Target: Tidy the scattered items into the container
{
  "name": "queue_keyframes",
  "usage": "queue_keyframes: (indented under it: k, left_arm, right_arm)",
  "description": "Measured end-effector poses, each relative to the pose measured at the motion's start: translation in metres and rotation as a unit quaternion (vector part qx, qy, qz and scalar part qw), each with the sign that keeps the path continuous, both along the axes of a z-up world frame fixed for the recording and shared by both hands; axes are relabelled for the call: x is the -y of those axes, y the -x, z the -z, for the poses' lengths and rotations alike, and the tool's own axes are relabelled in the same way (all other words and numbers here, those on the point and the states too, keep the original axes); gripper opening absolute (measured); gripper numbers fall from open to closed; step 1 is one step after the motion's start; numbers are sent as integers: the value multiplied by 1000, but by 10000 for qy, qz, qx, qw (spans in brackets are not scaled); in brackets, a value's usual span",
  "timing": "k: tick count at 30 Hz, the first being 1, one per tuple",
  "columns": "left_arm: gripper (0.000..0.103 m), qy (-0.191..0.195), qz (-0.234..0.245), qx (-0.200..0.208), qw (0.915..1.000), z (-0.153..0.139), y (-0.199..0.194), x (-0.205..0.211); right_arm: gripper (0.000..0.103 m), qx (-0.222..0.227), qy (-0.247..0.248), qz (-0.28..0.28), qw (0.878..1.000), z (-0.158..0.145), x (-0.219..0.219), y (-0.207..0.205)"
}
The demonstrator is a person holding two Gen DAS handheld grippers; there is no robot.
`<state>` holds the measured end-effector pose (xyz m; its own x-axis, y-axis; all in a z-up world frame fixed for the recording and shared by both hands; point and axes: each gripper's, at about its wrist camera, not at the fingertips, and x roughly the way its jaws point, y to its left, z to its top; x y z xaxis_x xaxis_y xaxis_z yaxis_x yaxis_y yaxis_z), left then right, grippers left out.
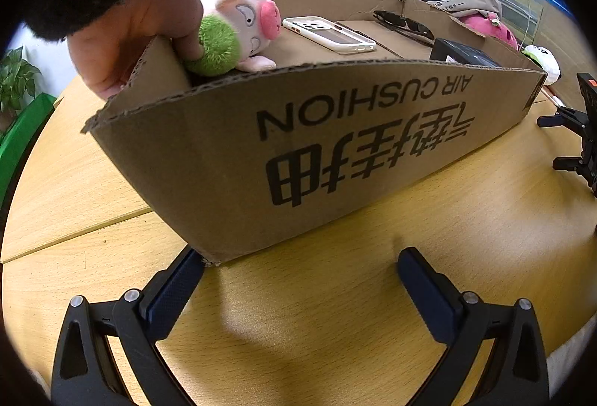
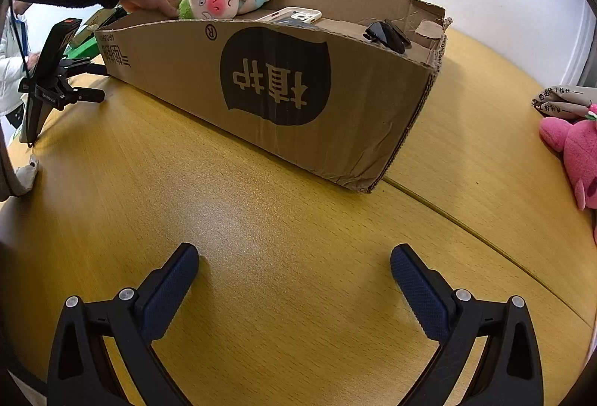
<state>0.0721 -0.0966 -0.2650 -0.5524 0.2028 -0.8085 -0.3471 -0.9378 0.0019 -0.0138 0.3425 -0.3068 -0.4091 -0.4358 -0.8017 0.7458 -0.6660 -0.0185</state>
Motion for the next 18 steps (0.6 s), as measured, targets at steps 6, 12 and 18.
queue_keyframes:
  k: [6, 12, 18]
  left_arm:
    - [103, 3, -2, 1, 10000, 1, -1, -2]
    - [103, 5, -1, 2, 10000, 2, 1, -3]
    - [103, 6, -1, 3, 10000, 3, 2, -4]
  right_arm:
    - [103, -1, -4, -1, 10000, 2, 0, -1]
    - [103, -3, -8, -3, 10000, 3, 2, -2]
    - [103, -5, -11, -5, 10000, 4, 4, -2]
